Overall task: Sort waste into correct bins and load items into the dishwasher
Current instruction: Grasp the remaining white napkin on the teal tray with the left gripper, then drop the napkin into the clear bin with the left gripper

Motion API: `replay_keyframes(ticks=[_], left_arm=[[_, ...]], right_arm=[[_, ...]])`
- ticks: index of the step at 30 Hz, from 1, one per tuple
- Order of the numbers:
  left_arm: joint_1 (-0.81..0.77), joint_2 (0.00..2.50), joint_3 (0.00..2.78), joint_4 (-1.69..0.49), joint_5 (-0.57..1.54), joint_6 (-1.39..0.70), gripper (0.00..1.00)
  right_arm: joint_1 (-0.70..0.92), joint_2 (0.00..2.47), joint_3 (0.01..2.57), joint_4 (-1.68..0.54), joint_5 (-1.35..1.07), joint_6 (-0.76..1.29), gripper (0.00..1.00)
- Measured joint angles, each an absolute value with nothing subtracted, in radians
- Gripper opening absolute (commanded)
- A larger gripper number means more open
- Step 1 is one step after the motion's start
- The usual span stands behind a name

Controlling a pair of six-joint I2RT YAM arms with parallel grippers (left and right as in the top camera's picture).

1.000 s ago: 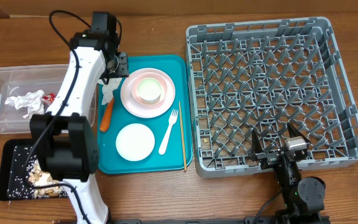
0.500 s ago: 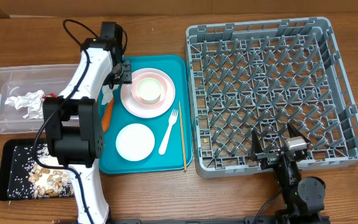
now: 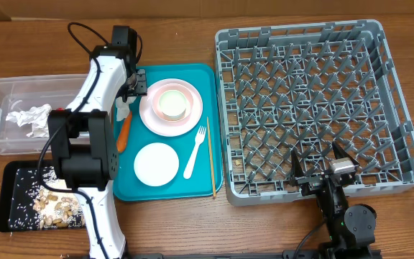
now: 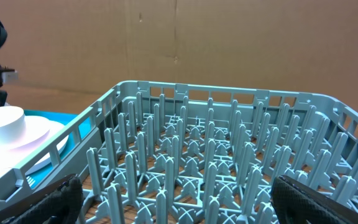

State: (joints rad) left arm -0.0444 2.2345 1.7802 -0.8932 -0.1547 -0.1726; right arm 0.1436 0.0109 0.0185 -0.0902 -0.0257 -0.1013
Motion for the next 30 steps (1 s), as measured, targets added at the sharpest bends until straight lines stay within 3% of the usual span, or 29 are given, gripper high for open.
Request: replay_keyframes(ticks=[2,5,6,19,30], left_arm=[[-0.043,2.262,1.780,-0.894,-0.155,-0.171,0.42],[-0.038,2.279,1.780,-0.892,-0.155,-0.163,0.17],[-0.038,2.279,1.780,-0.892,-0.154,-0.168,0.04],[-0.038,2.257,1.866,-1.031,-0.141,-0.158,0.04],[0.021,1.885,1.971,-1.244,-0.105,-0.313,0.04]], right_arm=[[0.144,0.011,0.019,-0.090,-0.026,-0.101,1.00],[0.144,0.011,0.019,-0.090,-0.026,-0.101,1.00],[0.144,0.011,0.019,-0.091,-0.026,-0.101,1.00],[0.144,0.011,0.019,-0.090,-0.026,-0.101,1.00],[0.144,0.011,0.019,-0.090,-0.026,-0.102,1.00]])
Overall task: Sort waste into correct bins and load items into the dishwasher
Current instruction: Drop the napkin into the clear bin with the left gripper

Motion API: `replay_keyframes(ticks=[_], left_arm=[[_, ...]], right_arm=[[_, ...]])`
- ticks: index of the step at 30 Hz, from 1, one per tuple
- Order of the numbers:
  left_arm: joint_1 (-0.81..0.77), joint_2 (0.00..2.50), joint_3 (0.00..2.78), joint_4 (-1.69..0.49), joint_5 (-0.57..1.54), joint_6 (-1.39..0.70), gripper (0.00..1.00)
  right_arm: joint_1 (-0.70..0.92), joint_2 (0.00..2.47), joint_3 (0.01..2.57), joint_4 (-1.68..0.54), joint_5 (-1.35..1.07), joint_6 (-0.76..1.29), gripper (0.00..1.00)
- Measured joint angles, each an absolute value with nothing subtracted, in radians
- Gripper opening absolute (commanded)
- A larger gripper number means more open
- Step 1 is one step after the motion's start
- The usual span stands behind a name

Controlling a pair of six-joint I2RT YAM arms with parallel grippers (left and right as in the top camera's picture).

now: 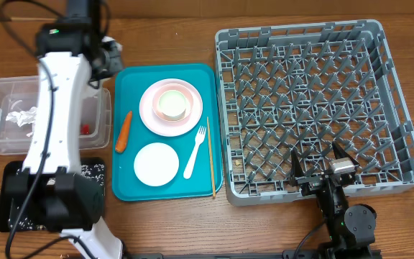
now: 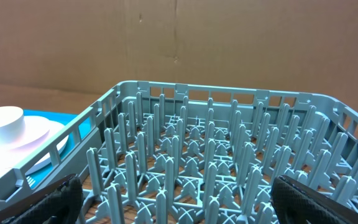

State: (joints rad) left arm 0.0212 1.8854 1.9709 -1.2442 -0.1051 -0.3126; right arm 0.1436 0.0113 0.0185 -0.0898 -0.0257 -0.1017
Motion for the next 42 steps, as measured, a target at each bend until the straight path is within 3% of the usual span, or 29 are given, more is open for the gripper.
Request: replay_keyframes(ticks=[11,22,26,29,32,33,34,35,36,38,42], left_arm=[[0.343,1.868,1.892,-1.322,-0.092,-0.474,0.04],[0.434,1.870,1.583,-1.048,0.089,-0.577,0.04],[0.440,1.872,1.518,-0.953,0.119,-0.633,0.27],[0.440,1.872,1.515,-0.918,0.135,-0.656,0.30],[0.440,1.872,1.515,-0.902,0.140,-0.657,0.26],[0.440,1.872,1.515,-0.903,0.142,-0.657,0.20],[0.440,1.872,1.515,-0.904,0.143,-0.656,0.06],[0.440,1.872,1.515,-0.904,0.147,-0.649,0.04],[0.440,1.872,1.515,-0.904,0.155,-0.635,0.12],[0.440,1.872,1.522,-0.917,0.218,-0.545,0.14],[0.439,1.861,1.596,-0.999,0.322,-0.408,0.09]], right_arm=[[0.144,0.011,0.019,-0.090,-0.026,-0.101,1.00],[0.144,0.011,0.019,-0.090,-0.026,-0.101,1.00],[0.144,0.011,0.019,-0.090,-0.025,-0.101,1.00],[0.144,0.011,0.019,-0.090,-0.025,-0.101,1.00],[0.144,0.011,0.019,-0.090,-0.026,-0.101,1.00],[0.144,0.011,0.019,-0.090,-0.025,-0.102,1.00],[0.144,0.011,0.019,-0.090,-0.025,-0.102,1.00],[0.144,0.011,0.019,-0.090,-0.026,-0.101,1.00],[0.144,0.011,0.019,-0.090,-0.025,-0.101,1.00],[0.144,0.011,0.019,-0.090,-0.026,-0.101,1.00],[0.144,0.011,0.019,-0.089,-0.026,-0.101,1.00]])
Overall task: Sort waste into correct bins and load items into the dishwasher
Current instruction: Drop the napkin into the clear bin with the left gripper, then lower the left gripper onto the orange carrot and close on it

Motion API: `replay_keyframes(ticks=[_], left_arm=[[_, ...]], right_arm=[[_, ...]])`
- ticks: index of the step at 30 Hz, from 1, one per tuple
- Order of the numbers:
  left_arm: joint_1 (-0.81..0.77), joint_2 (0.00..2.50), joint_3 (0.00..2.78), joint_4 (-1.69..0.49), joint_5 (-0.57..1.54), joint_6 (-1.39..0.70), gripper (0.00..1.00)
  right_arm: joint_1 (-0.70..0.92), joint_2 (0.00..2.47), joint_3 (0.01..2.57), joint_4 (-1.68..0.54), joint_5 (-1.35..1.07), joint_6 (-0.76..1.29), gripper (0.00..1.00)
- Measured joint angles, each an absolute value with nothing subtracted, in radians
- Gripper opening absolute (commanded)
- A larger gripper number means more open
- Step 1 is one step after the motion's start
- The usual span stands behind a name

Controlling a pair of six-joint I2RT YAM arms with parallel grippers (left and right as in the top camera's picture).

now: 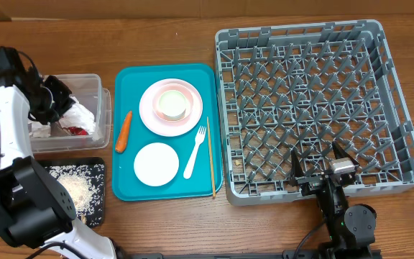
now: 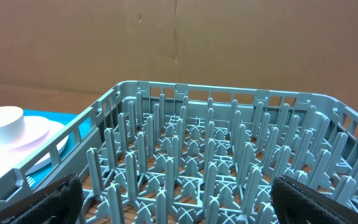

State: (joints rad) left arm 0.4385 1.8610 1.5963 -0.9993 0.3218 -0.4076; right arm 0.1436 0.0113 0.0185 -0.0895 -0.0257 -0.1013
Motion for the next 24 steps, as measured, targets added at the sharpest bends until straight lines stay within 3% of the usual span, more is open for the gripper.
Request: replay_keyframes(ticks=[3,10,18,20,24], left_arm=[[0.423,1.798,1.617,-1.069,0.334,-0.355,0.04],[0.241,1.646,1.644,-1.324,0.300,-0.278,0.04],[0.047,1.657,1.519,-1.301,0.229,-0.234,0.04],[0.020,1.657,1.477,-1.272,0.180,-0.230,0.08],[0.005,1.657,1.389,-1.216,0.098,-0.226,0.29]], right_arm=[[0.144,0.011,0.019,-0.090,-0.026,-0.101,1.00],[0.144,0.011,0.019,-0.090,-0.025,-0.101,1.00],[0.144,0.011,0.019,-0.090,-0.026,-0.101,1.00],[0.144,0.011,0.019,-0.090,-0.025,-0.102,1.00],[0.144,0.011,0.019,-0.090,-0.025,-0.102,1.00]])
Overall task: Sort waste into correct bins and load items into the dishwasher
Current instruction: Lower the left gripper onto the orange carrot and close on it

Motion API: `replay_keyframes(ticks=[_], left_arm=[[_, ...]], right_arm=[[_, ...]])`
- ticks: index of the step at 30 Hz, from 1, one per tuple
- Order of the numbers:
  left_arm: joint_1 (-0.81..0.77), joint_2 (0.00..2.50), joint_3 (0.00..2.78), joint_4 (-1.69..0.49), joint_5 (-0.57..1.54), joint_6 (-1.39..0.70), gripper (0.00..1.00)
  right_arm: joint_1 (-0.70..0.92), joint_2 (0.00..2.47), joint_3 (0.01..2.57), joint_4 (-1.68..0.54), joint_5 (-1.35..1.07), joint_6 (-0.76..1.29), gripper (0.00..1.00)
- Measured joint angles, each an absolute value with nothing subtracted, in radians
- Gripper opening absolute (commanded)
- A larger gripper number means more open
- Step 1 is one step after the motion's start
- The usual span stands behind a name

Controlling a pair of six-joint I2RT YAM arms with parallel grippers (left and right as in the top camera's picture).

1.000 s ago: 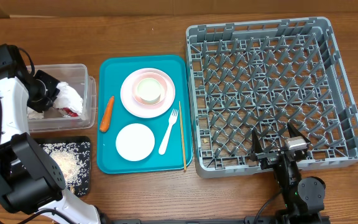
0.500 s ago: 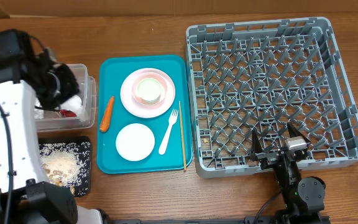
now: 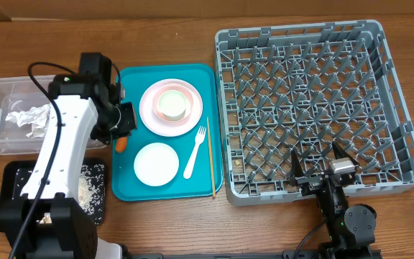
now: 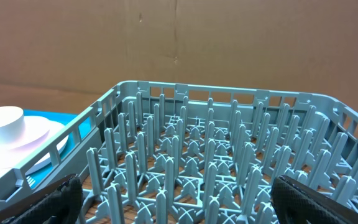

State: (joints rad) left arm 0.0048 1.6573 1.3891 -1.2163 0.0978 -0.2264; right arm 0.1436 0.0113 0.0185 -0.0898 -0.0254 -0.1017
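Observation:
My left gripper (image 3: 123,121) hangs over the teal tray's (image 3: 200,188) left edge, right above the orange carrot (image 3: 122,144). Only the carrot's near end shows, and the jaws' state is unclear. On the tray lie a pink plate (image 3: 151,119) with a pale bowl (image 3: 171,104), a small white plate (image 3: 156,163), a white fork (image 3: 195,152) and a chopstick (image 3: 210,160). The grey dish rack (image 3: 307,101) is on the right. My right gripper (image 3: 317,167) (image 4: 176,202) stands open at the rack's near edge, with nothing between its fingers (image 4: 58,199).
A clear bin at the left holds crumpled foil (image 3: 27,116); my left arm covers its right end. A black bin (image 3: 92,198) with food scraps sits at the front left. Brown cardboard stands behind the rack (image 4: 166,37).
My left gripper has moved from over the clear bin at the far left to the tray's left edge, above the carrot. The right arm has not moved.
My left gripper was at the tray's far left corner, a white scrap lying by the carrot. Then it was at the clear bin's far corner, the scrap gone from the tray. Then it was over the bin, with a white wad inside. Now it is above the carrot.

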Motion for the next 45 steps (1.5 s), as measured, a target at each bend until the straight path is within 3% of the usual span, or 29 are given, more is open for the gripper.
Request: replay_keyframes(ticks=[5,20,30,45], left_arm=[[0.005,1.660,1.264,-1.113,0.016,-0.215,0.43],[0.005,1.661,1.081,-0.784,-0.099,-0.192,0.43],[0.005,1.661,1.047,-0.702,-0.102,-0.130,0.39],[0.005,1.661,0.950,-0.529,-0.102,-0.119,0.46]], right_arm=[[0.144,0.011,0.019,-0.090,-0.026,-0.102,1.00],[0.144,0.011,0.019,-0.091,-0.026,-0.101,1.00],[0.144,0.011,0.019,-0.090,-0.026,-0.102,1.00],[0.144,0.011,0.019,-0.090,-0.026,-0.101,1.00]])
